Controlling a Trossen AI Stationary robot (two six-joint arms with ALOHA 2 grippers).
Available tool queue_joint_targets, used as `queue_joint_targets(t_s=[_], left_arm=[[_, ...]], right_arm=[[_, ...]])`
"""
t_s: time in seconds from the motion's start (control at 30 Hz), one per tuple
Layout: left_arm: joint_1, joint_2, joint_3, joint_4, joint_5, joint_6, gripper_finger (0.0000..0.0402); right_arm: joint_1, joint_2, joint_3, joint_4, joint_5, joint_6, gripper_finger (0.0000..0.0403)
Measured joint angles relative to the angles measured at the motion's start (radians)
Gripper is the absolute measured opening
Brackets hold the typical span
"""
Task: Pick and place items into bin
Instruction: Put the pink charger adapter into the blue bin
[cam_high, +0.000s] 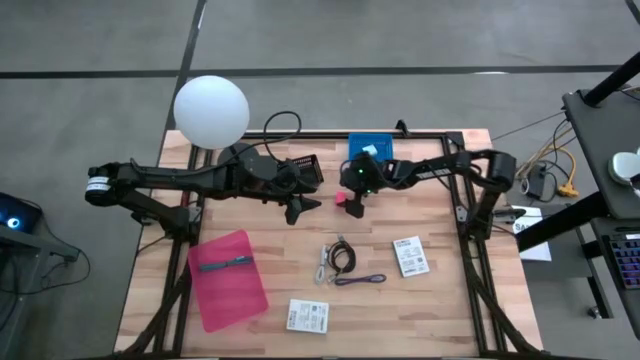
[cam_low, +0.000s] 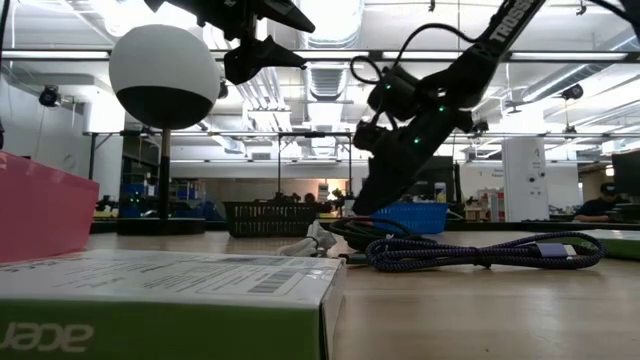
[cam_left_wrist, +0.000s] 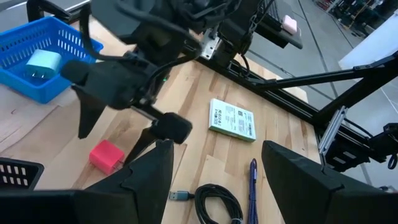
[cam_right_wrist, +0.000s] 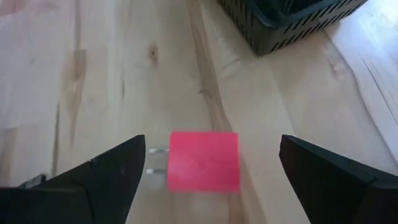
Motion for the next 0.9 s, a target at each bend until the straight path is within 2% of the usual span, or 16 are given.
queue_joint_targets(t_s=[0.2, 0.9], left_arm=[[0.000, 0.000, 0.000, 0.000, 0.000, 0.000, 0.0228], [-0.001, 0.000, 0.000, -0.002, 0.000, 0.000, 0.0228]], right_arm=[[0.000, 0.052, 0.036, -0.008, 0.000, -0.006, 0.0349], [-0.001, 0.044, 0.036, -0.044, 0.003, -0.074, 0.0327]])
